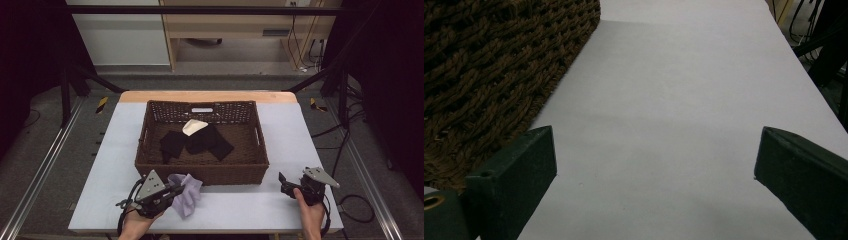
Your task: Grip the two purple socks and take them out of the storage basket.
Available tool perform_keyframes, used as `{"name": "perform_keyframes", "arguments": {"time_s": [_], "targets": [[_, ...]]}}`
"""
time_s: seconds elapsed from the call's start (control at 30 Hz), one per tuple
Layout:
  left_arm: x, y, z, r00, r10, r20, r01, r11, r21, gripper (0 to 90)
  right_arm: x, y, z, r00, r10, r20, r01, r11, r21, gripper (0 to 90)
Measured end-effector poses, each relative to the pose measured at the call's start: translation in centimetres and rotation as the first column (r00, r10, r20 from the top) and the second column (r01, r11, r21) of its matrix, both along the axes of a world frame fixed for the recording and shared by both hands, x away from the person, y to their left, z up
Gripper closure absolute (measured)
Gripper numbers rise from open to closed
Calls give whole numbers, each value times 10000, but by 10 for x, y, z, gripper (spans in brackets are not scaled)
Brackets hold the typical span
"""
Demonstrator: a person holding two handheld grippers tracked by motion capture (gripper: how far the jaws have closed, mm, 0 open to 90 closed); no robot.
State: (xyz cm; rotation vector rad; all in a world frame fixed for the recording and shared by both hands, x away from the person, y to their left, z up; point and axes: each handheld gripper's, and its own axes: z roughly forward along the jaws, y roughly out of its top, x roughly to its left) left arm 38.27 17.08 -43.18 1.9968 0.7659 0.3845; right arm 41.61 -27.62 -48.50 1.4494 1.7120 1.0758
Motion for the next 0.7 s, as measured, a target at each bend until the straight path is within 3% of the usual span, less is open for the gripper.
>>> {"name": "perform_keyframes", "arguments": {"time_s": [0.17, 0.3, 0.4, 0.7], "targets": [[6, -8, -13, 9996, -101, -265, 108, 9996, 275, 838, 0, 0, 0, 10000, -6, 8, 6, 10000, -10, 38], [5, -8, -14, 9999, -120, -103, 123, 9996, 255, 733, 0, 0, 0, 10000, 7, 8, -6, 10000, -12, 39], [3, -4, -10, 9999, 3, 137, -6, 9997, 229, 614, 0, 0, 0, 10000, 6, 8, -6, 10000, -7, 39], [0, 25, -2, 9955, 779, 543, -787, 9968, 118, 448, -1, 0, 0, 10000, -8, 47, 8, 10000, 0, 38]]}}
